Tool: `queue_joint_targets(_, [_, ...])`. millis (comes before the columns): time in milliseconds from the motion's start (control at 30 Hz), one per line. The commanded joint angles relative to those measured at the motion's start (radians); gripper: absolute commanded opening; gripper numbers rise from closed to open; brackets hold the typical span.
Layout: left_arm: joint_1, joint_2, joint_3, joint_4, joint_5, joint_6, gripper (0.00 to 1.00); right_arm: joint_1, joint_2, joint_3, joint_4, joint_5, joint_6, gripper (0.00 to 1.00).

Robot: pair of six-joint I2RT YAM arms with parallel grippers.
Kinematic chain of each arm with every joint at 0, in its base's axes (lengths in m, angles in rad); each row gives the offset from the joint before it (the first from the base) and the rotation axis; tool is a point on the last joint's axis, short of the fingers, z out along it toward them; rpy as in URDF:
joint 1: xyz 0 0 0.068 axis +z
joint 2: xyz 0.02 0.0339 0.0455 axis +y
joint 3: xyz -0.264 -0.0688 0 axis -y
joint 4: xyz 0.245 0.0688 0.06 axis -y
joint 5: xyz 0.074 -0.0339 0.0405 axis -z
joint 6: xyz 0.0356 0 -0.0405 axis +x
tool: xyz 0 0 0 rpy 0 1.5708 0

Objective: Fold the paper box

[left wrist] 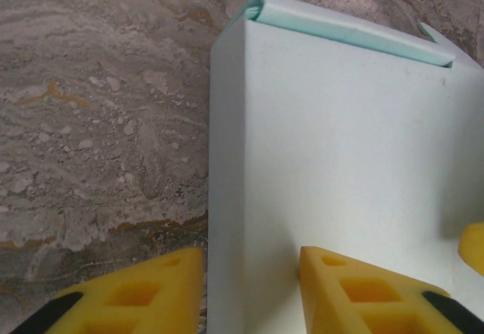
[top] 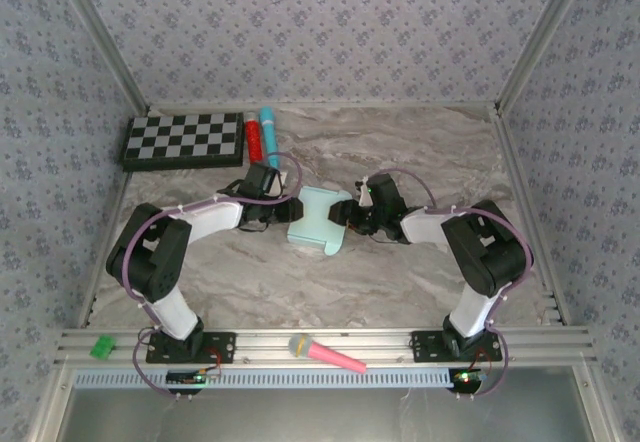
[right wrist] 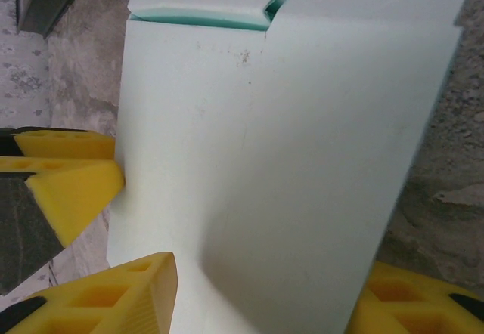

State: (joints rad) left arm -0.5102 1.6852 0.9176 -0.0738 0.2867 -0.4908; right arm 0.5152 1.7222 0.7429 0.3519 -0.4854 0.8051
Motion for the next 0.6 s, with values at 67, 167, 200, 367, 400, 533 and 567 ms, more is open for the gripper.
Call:
queue_joint_targets(67, [0.008, 0.022, 0.007, 0.017, 0.021, -0.003, 0.37, 0.013, 0.02, -0.006, 0.086, -0.062, 0.011, 0.52])
queue_joint_targets(167, [0.01, 0.023, -0.002, 0.029, 0.03, -0.012, 0.36, 0.018, 0.03, -0.011, 0.133, -0.079, 0.023, 0.52])
queue_joint_targets(200, [0.01, 0.022, -0.005, 0.035, 0.03, -0.013, 0.37, 0.019, 0.035, -0.008, 0.142, -0.087, 0.025, 0.53])
queue_joint_targets(367, [0.012, 0.022, -0.017, 0.053, 0.049, -0.018, 0.41, 0.032, 0.038, 0.005, 0.178, -0.101, 0.035, 0.52])
queue_joint_targets(400, [0.014, 0.023, -0.022, 0.059, 0.054, -0.019, 0.42, 0.034, 0.031, 0.007, 0.177, -0.098, 0.031, 0.52])
queue_joint_targets(533, [0.015, 0.026, -0.036, 0.089, 0.072, -0.032, 0.43, 0.046, -0.011, 0.016, 0.126, -0.056, 0.002, 0.52])
queue_joint_targets(567, [0.016, 0.028, -0.039, 0.096, 0.077, -0.035, 0.43, 0.049, -0.022, 0.02, 0.104, -0.043, -0.009, 0.52])
